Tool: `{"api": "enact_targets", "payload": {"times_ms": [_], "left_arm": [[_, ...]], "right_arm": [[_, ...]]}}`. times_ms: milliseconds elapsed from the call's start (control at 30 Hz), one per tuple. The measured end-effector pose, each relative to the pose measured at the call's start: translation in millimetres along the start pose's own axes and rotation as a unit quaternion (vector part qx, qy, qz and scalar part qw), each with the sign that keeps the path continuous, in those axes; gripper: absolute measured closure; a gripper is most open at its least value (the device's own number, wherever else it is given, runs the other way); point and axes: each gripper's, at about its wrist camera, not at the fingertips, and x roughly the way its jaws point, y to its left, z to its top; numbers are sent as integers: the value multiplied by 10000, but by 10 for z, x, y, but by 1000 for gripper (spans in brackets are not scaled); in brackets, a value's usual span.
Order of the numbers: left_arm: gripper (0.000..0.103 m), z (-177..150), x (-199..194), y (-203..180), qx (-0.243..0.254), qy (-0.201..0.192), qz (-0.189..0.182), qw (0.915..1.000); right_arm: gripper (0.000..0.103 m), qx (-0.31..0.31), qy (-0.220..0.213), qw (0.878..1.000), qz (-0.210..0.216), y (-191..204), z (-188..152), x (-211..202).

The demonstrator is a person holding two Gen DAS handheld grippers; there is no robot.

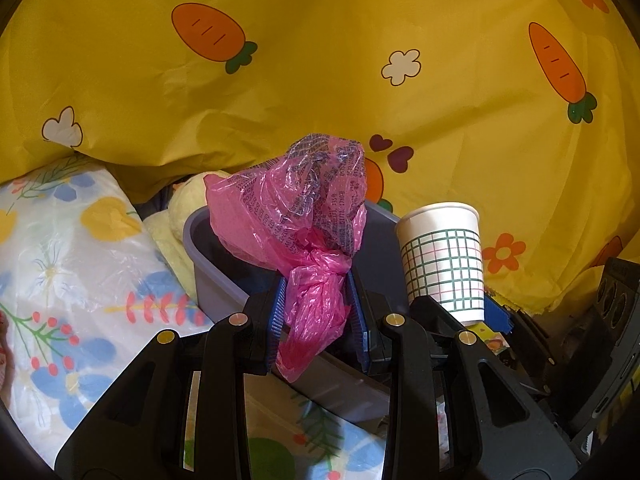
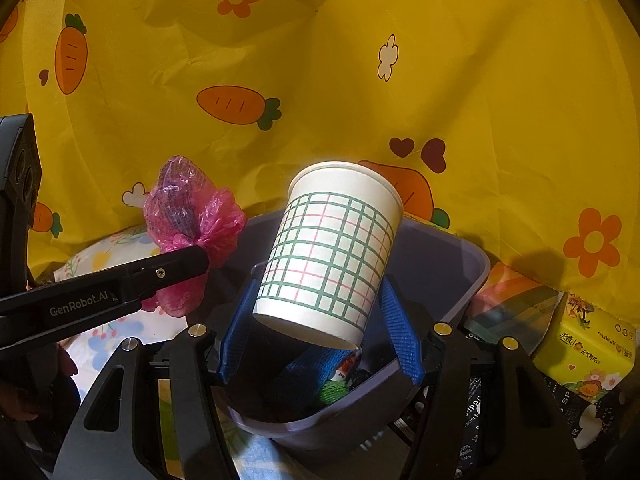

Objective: Collect trash
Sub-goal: 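Open both grippers over the grey bin to drop the bag and cup, then withdraw both open grippers from the bin back toward the table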

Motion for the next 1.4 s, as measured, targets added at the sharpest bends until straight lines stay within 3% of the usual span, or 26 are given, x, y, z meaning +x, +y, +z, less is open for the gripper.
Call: {"api": "enact_targets", "payload": {"times_ms": [633, 767, 800, 867, 967, 1067, 1400], "left_arm": [[71, -24, 140, 14, -104, 135, -141, 9998], [43, -48, 93, -7, -50, 27, -163, 9999], [32, -51, 58, -5, -59, -31, -123, 9999], [20, -65, -26, 37, -132, -145, 80, 9998], [14, -118, -181, 159, -298, -242, 161, 9991], [9, -202, -372, 254, -331, -369, 550, 9973], [7, -654, -1092, 467, -198, -568, 1370, 9887]], "right_arm": [[41, 7, 178, 9998, -64, -48, -79, 155], [35, -26, 169, 9998, -84, -59, -92, 154], [32, -21, 156, 9998, -102, -65, -97, 147], [29, -4, 152, 9998, -134, -74, -112, 121], [24, 56, 82, 9998, -170, -107, -123, 59], [19, 106, -1, 9998, -196, -116, -128, -18], [9, -66, -205, 9997, -64, 209, -239, -309]]}}
